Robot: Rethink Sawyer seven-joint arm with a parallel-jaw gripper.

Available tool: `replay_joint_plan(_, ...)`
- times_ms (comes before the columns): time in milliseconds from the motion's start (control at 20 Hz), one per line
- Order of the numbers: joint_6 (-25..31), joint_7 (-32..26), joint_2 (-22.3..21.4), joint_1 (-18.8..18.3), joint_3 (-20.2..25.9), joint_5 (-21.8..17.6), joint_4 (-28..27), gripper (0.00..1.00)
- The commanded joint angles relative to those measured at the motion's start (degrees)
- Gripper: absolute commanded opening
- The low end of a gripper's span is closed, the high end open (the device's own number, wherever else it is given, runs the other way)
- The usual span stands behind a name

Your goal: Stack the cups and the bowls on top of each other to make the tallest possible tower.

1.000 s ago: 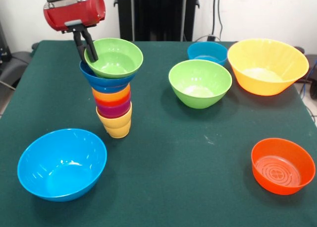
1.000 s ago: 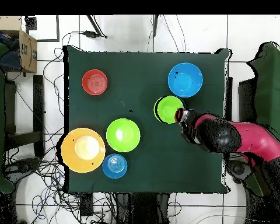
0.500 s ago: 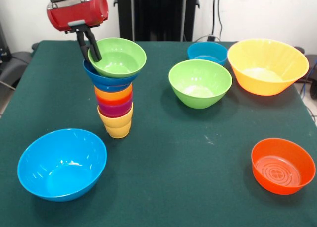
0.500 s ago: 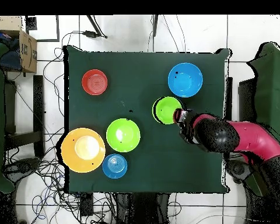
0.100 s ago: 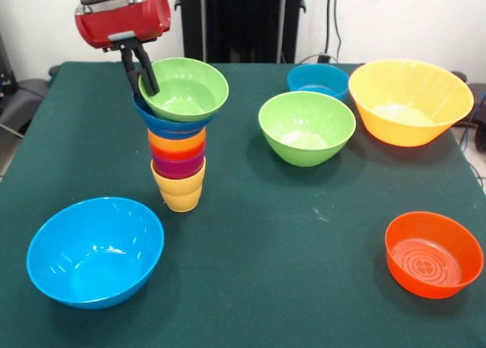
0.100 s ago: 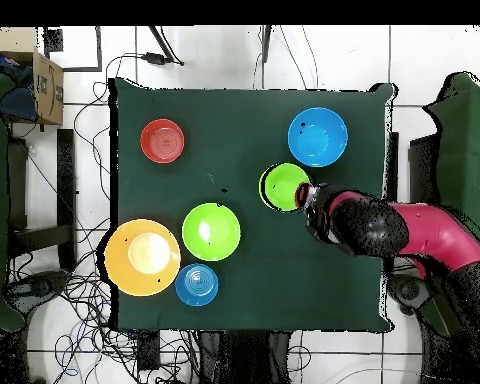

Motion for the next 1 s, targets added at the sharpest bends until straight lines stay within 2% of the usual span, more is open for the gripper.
replay_joint_plan(50,9.3,-9.0,-1.3,3.3,0.4,1.1,-4.9,0.0)
replay_joint_plan(550,12.8,-9.4,-2.3,3.9,1.1,3.0,-7.0,0.0)
replay_joint_plan(750,10.0,-8.6,-2.5,2.9,1.2,2.1,-3.9,0.0)
replay_joint_plan(800,7.9,-8.0,-2.2,2.3,0.9,1.2,-2.0,0.0)
replay_joint_plan(1000,6.1,-7.6,-1.6,1.9,0.3,0.0,-0.1,0.0)
